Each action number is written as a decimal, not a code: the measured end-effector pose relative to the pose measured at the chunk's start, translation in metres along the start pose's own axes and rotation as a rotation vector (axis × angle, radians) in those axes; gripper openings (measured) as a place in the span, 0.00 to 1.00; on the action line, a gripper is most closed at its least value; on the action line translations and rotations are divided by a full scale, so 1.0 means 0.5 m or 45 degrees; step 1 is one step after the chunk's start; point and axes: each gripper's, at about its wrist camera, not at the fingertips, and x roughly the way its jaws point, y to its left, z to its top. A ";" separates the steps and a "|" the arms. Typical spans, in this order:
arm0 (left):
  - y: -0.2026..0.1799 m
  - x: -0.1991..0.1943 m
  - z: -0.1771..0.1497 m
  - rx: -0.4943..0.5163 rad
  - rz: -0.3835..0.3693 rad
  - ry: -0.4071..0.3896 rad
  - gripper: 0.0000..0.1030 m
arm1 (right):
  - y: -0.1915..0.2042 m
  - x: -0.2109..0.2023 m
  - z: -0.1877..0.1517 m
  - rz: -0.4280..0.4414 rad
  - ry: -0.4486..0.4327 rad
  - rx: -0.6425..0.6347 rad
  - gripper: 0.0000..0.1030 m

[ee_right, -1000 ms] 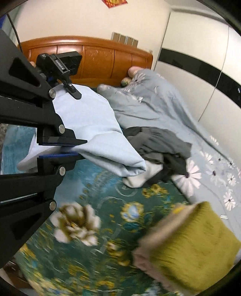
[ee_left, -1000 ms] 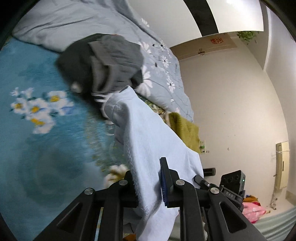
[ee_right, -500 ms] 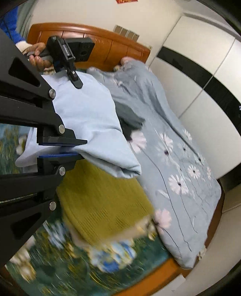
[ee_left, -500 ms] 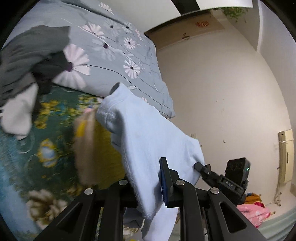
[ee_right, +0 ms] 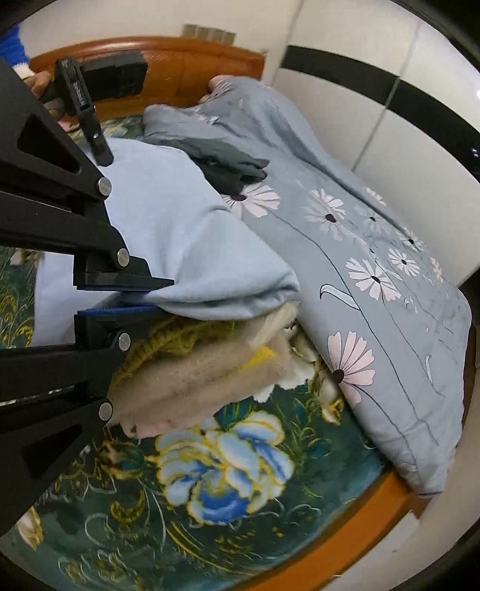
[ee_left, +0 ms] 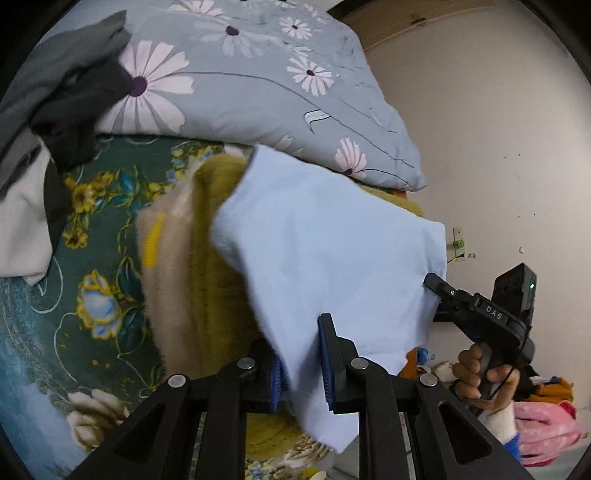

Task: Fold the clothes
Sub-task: 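Carry the folded shirt onto the towel stack and open both grippers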

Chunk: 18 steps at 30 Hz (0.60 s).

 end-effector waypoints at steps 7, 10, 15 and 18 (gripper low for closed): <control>0.001 -0.068 0.022 0.035 0.157 -0.044 0.21 | 0.000 -0.050 -0.016 -0.028 -0.105 -0.024 0.08; -0.054 -0.099 0.021 0.167 0.289 -0.151 0.23 | 0.039 -0.095 -0.030 -0.181 -0.215 -0.114 0.08; -0.162 -0.072 0.024 0.443 0.288 -0.152 0.33 | 0.107 -0.095 -0.042 -0.067 -0.246 -0.223 0.08; -0.174 -0.015 0.034 0.509 0.351 -0.094 0.37 | 0.098 -0.040 -0.036 -0.127 -0.205 -0.202 0.08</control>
